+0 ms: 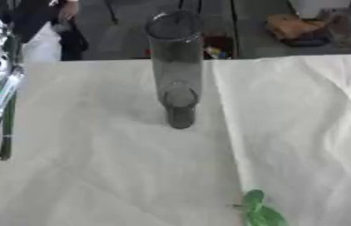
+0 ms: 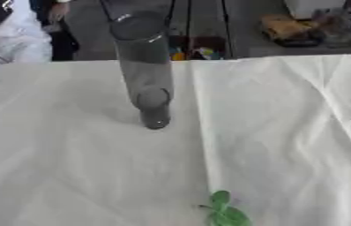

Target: Arrange flowers into the vase.

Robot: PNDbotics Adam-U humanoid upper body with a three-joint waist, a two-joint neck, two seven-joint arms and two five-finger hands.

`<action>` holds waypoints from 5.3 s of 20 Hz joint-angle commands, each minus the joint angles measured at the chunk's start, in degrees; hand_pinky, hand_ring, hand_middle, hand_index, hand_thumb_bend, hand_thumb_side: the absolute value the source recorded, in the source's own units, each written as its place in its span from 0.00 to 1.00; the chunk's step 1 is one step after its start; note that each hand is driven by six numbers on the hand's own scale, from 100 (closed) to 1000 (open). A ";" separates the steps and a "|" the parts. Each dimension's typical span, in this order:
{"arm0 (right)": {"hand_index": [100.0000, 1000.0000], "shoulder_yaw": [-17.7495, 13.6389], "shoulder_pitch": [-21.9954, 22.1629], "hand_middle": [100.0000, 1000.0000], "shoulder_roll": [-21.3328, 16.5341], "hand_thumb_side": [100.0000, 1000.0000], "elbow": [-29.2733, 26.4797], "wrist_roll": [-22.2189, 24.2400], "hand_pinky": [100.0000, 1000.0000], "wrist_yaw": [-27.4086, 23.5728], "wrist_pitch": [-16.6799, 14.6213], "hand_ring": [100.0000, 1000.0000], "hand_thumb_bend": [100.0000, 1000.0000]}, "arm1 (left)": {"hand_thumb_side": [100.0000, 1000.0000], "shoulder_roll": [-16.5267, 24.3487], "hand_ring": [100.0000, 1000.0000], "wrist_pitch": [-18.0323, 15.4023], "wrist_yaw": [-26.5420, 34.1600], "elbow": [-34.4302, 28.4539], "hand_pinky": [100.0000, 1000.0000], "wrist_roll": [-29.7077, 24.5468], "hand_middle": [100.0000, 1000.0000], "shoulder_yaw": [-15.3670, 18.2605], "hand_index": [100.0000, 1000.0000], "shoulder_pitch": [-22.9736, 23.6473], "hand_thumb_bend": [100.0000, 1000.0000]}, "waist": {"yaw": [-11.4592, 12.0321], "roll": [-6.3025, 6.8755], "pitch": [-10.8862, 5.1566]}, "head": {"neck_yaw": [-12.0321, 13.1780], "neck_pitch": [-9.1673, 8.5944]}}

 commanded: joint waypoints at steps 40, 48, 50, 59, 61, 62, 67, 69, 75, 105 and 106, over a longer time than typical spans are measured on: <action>0.80 2.21 0.28 0.50 -2.95 1.00 -1.02 5.07 0.73 -4.67 0.88 0.81 0.00 | 0.51 -2.36 0.00 -25.73 10.96 8.25 0.00 23.71 0.00 1.08 0.00 -23.18 0.24 | -5.79 3.80 -2.45 | 4.49 0.48; 0.80 2.51 0.30 0.50 -3.39 1.00 -1.02 5.68 0.73 -5.50 1.33 0.81 0.00 | 0.51 -3.01 0.00 -27.26 10.54 11.72 0.00 24.83 0.00 1.29 0.00 -25.61 0.24 | -7.12 4.70 -2.73 | 5.72 0.89; 0.80 2.50 0.38 0.50 -3.47 1.00 -1.02 5.79 0.73 -5.63 1.34 0.81 0.00 | 0.51 -3.00 0.00 -27.82 10.44 12.01 0.00 24.89 0.00 1.21 0.00 -25.98 0.24 | -7.41 4.78 -2.69 | 5.87 0.62; 0.80 2.69 -0.17 0.49 -3.88 1.00 -1.02 6.67 0.74 -6.11 1.32 0.82 0.00 | 0.51 -3.51 0.00 -31.81 9.90 13.41 0.00 26.09 0.00 1.13 0.00 -26.75 0.26 | -8.89 5.71 -1.45 | 7.22 -0.61; 0.80 2.67 -0.24 0.49 -3.95 1.00 -1.02 6.81 0.74 -6.18 1.32 0.82 0.00 | 0.51 -3.53 0.00 -32.98 9.56 13.80 0.00 26.19 0.00 0.99 0.00 -26.56 0.25 | -9.04 5.83 -1.16 | 7.28 -0.96; 0.80 2.67 -0.27 0.49 -3.96 1.00 -1.02 6.90 0.74 -6.21 1.36 0.82 0.00 | 0.51 -3.56 0.00 -33.33 9.46 14.02 0.00 26.20 0.00 0.94 0.00 -26.46 0.25 | -9.10 5.90 -1.03 | 7.32 -1.07; 0.80 2.70 -0.55 0.49 -3.99 1.00 -1.02 7.24 0.74 -6.42 1.52 0.82 0.00 | 0.51 -3.79 0.00 -35.04 9.48 14.95 0.00 26.43 0.00 1.15 0.00 -26.09 0.25 | -9.56 6.26 -0.52 | 7.82 -1.71; 0.80 2.65 -0.64 0.48 -3.97 1.00 -1.02 7.31 0.74 -6.50 1.56 0.82 0.00 | 0.51 -3.90 0.00 -35.45 9.37 15.40 0.00 26.44 0.00 1.03 0.00 -25.74 0.25 | -9.74 6.35 -0.31 | 7.88 -1.91; 0.80 2.55 -0.90 0.48 -3.98 1.00 -1.02 7.34 0.74 -6.64 1.56 0.82 0.00 | 0.52 -4.62 0.00 -36.65 9.52 16.34 0.00 26.44 0.00 1.09 0.00 -25.21 0.25 | -10.03 6.37 0.26 | 7.87 -2.28; 0.80 1.88 -1.48 0.48 -3.54 1.00 -1.02 6.56 0.75 -7.16 2.12 0.82 0.00 | 0.58 -7.05 0.00 -36.23 10.20 16.34 0.00 26.44 0.00 -1.89 0.00 -20.61 0.21 | -10.18 6.09 0.90 | 7.39 -2.65; 0.80 1.88 -1.46 0.48 -3.53 1.00 -1.02 6.54 0.75 -7.16 2.10 0.82 0.00 | 0.58 -6.98 0.00 -36.13 10.06 16.50 0.00 26.44 0.00 -1.97 0.00 -20.44 0.21 | -10.14 6.03 0.89 | 7.37 -2.66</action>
